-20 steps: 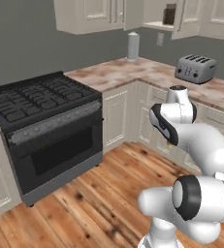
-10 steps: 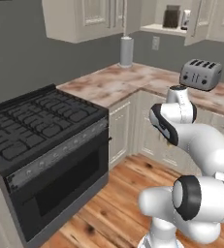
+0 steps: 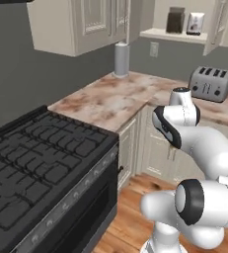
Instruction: Pick the jar and candle from the dining table and place them in the open cabinet. Close the cabinet after placing the objects.
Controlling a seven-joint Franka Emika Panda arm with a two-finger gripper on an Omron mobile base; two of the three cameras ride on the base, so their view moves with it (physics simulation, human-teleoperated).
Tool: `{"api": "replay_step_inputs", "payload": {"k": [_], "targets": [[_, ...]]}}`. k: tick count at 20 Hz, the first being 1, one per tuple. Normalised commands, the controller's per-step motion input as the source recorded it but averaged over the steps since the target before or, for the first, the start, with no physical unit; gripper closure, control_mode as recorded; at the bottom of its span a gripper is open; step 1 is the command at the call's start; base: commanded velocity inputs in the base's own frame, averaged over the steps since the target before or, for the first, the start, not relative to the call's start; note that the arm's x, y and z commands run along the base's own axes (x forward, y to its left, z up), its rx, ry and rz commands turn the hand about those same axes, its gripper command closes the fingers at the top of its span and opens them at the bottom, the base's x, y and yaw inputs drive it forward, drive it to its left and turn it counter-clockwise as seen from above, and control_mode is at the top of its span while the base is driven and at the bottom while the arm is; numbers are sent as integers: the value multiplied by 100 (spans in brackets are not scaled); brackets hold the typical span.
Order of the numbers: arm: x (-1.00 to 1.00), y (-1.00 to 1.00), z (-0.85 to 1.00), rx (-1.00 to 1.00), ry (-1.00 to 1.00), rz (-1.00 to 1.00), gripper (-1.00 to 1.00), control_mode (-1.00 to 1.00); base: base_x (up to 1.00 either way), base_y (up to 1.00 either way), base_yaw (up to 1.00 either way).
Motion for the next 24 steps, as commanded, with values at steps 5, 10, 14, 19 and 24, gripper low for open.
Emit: {"api": "replay_step_inputs", "payload": {"k": [5,10,14,19,24], "targets": [[0,0,0,0,0,0,100,100,100,11,-28],[0,0,0,0,0,0,100,100,100,8,-28],[0,0,0,0,0,0,100,100,100,4,-29],[0,0,0,0,0,0,100,100,100,0,-29],[0,0,0,0,0,0,100,100,65,-22,-17]]}}
